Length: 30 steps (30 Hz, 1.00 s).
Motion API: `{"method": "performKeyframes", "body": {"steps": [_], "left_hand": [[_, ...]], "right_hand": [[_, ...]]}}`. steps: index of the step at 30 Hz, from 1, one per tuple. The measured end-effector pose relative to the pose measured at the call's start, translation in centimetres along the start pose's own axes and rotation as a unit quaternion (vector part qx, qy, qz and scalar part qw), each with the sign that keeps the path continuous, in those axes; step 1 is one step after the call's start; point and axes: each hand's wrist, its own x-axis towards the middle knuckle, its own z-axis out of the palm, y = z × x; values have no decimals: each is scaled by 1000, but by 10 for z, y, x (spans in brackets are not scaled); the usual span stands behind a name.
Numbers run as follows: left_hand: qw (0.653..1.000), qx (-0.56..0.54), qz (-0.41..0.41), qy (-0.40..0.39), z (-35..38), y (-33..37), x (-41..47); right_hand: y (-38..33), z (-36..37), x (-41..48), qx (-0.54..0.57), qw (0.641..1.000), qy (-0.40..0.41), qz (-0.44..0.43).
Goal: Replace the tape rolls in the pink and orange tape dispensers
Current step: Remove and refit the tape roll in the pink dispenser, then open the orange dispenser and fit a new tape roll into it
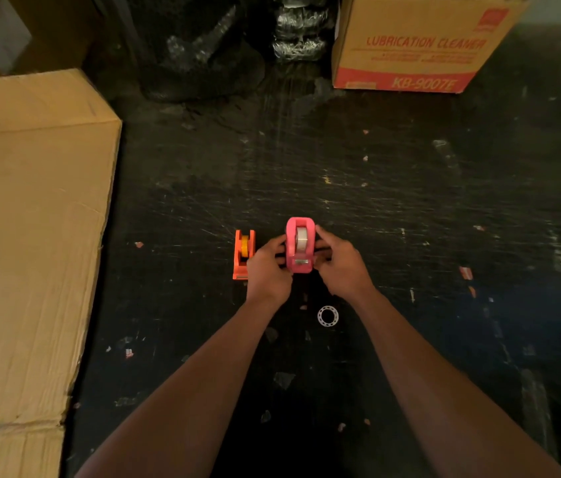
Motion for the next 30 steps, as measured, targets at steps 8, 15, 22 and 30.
{"method": "performKeyframes", "body": {"steps": [8,15,22,30], "left_hand": [[999,37,-18,0,-1,11,32],[995,64,-2,79,-27,9,9],[980,42,-60,184,-71,-21,-11],[994,7,-101,43,-80,-34,-18]], "right_hand": [[-8,-5,26,-22,1000,2,-9],[-21,-5,12,-63,996,59,-13],[-48,34,-11,-107,992,30,-52],[-51,88,-24,-60,995,-76,2]]}}
